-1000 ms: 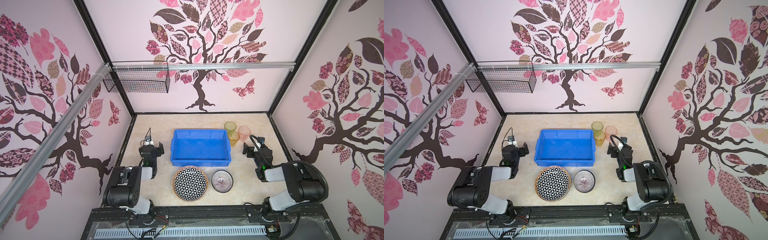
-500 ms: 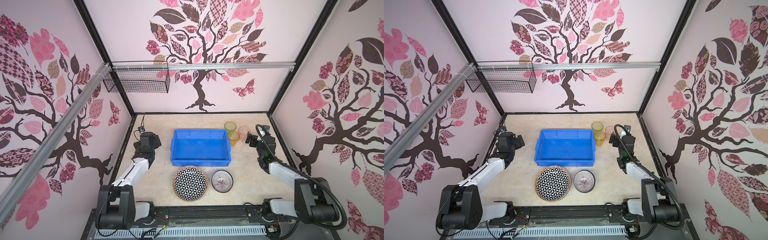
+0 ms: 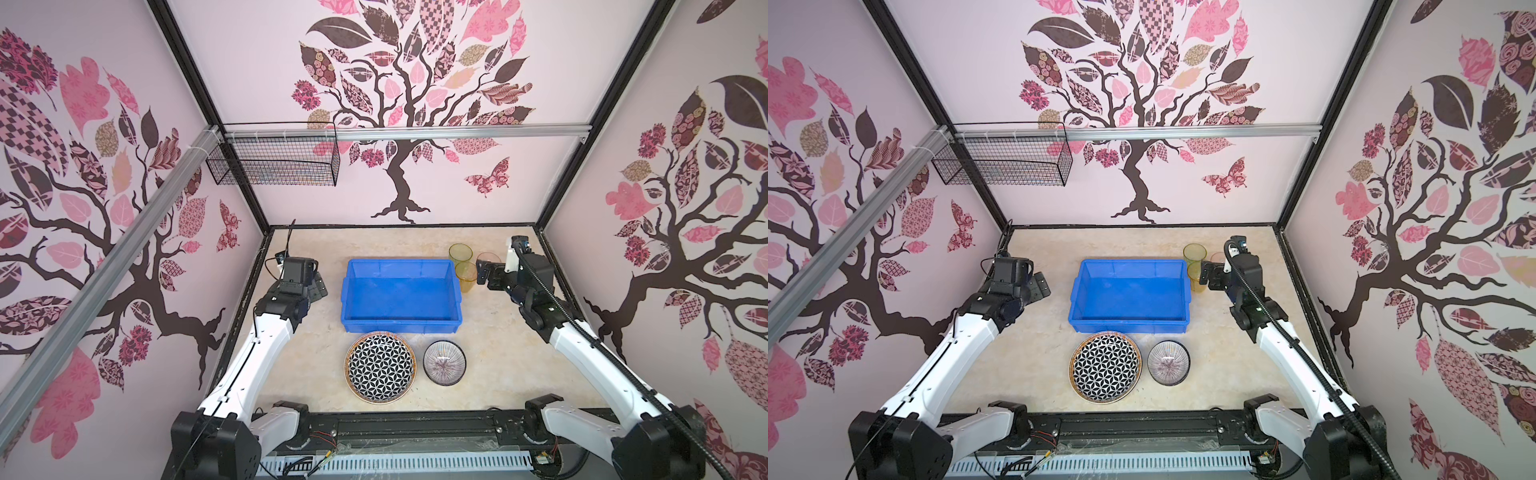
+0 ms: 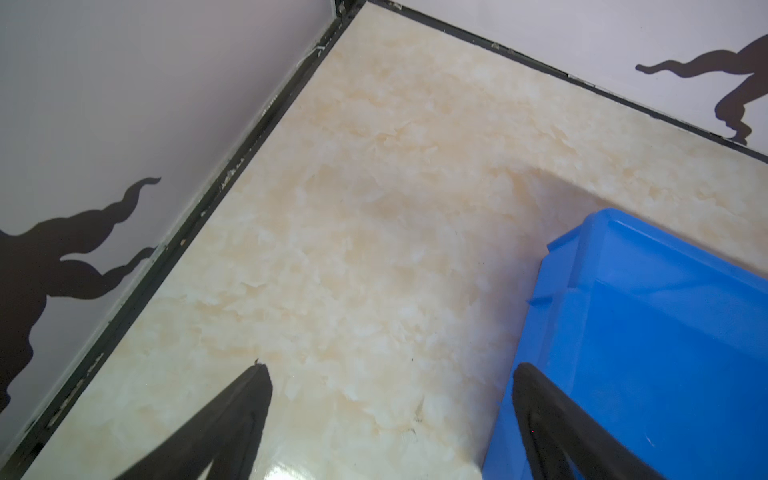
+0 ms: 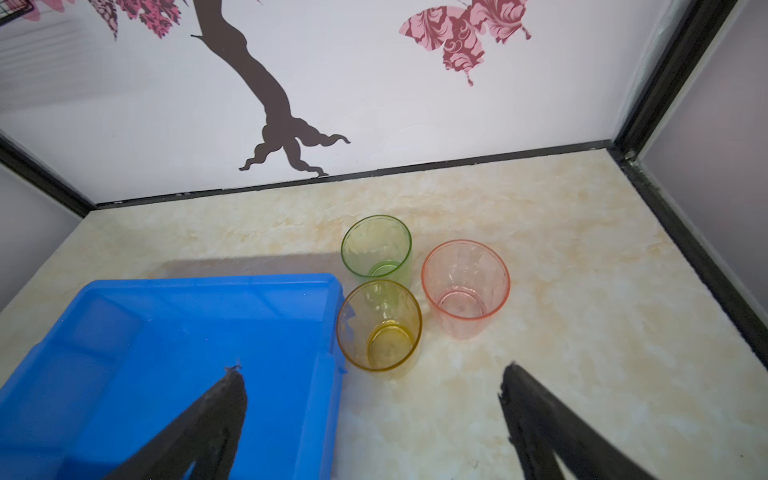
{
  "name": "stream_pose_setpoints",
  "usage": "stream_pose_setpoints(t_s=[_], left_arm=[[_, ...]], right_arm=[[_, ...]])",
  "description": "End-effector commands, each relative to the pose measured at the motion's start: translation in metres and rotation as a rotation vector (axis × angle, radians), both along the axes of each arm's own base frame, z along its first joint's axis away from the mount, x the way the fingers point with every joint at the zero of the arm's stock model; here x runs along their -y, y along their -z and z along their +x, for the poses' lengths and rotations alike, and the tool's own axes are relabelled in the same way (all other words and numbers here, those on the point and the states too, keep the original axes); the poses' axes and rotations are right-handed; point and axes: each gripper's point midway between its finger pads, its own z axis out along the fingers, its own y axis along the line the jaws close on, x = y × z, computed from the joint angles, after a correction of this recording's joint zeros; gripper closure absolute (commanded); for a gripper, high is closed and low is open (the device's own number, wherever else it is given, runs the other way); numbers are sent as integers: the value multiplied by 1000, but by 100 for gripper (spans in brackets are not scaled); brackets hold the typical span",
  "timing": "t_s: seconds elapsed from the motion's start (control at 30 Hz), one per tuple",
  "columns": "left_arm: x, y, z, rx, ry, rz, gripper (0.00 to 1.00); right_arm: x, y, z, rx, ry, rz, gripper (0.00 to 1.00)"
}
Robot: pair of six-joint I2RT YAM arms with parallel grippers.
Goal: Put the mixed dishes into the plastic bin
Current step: 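Move both grippers toward the patterned bowl on the plate stack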
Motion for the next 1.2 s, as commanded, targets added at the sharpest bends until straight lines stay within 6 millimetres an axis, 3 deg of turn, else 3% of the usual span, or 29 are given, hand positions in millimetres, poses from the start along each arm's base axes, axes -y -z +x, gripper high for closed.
stream_pose_setpoints(t_s=[0.0, 0.13, 0.23, 0.37, 0.47, 0.63, 0.87, 1.17], left_arm=[[10, -8, -20, -44, 36, -53, 7], [19, -7, -37, -76, 83, -82, 12], [31, -6, -47, -99, 128, -101, 15], [49, -5, -58, -120, 188, -93, 22], [63, 4, -69, -155, 236, -92, 26], [73, 22, -90, -223, 280, -101, 27], [84, 45, -116, -293, 317, -197, 32], [101, 53, -131, -347, 358, -225, 33]], right_arm=[[-27, 3, -35, -135, -140, 92, 6], [-61, -2, -63, -170, -244, 80, 7], [-100, -3, -86, -205, -347, 32, 8], [-149, 3, -122, -241, -477, -87, 13], [-171, 13, -142, -281, -544, -122, 20], [-191, 37, -163, -366, -612, -102, 36], [-224, 67, -195, -441, -705, -119, 44], [-234, 106, -202, -511, -704, -192, 55]])
